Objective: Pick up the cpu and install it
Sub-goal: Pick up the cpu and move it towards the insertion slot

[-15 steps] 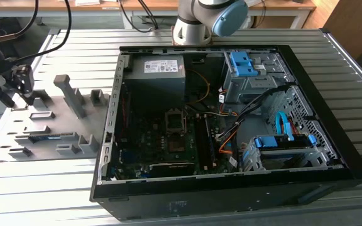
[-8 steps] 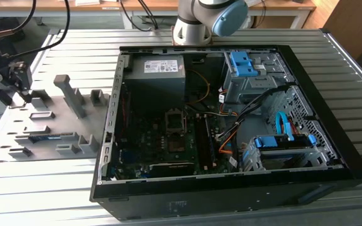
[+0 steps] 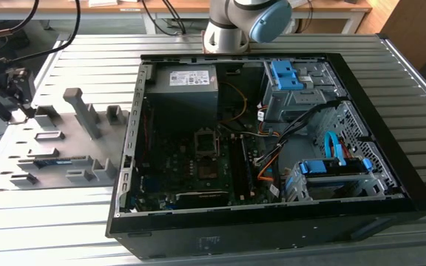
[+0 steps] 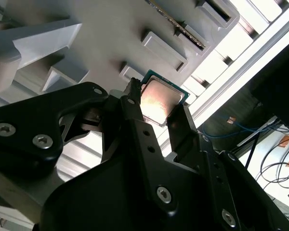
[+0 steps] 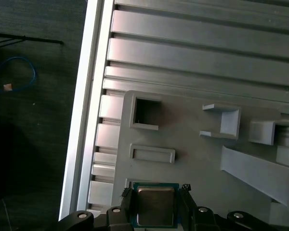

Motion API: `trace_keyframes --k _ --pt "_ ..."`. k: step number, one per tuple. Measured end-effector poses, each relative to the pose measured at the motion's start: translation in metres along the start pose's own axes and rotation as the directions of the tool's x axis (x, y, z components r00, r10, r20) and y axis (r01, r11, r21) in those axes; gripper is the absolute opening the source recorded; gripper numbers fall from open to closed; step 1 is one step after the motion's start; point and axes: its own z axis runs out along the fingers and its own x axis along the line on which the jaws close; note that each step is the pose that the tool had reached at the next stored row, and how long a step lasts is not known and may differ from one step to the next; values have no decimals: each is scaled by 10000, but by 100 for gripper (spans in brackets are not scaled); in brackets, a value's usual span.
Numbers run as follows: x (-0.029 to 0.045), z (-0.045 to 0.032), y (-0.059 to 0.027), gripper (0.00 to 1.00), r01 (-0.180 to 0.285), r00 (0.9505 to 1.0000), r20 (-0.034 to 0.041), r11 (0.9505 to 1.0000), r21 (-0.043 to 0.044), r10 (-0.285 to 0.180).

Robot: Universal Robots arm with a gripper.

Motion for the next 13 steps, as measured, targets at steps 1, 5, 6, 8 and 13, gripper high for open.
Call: trace_keyframes --k 1,5,6,8,13 --pt "0 -11 0 47 0 10000 -1 10000 0 0" --pt "-1 -54 0 47 0 10000 -1 10000 1 0" --pt "-1 -67 0 47 0 10000 -3 10000 1 0" --pt "-2 -87 0 47 0 10000 -2 10000 0 0" --pt "-3 -139 0 47 0 10000 0 10000 0 0"
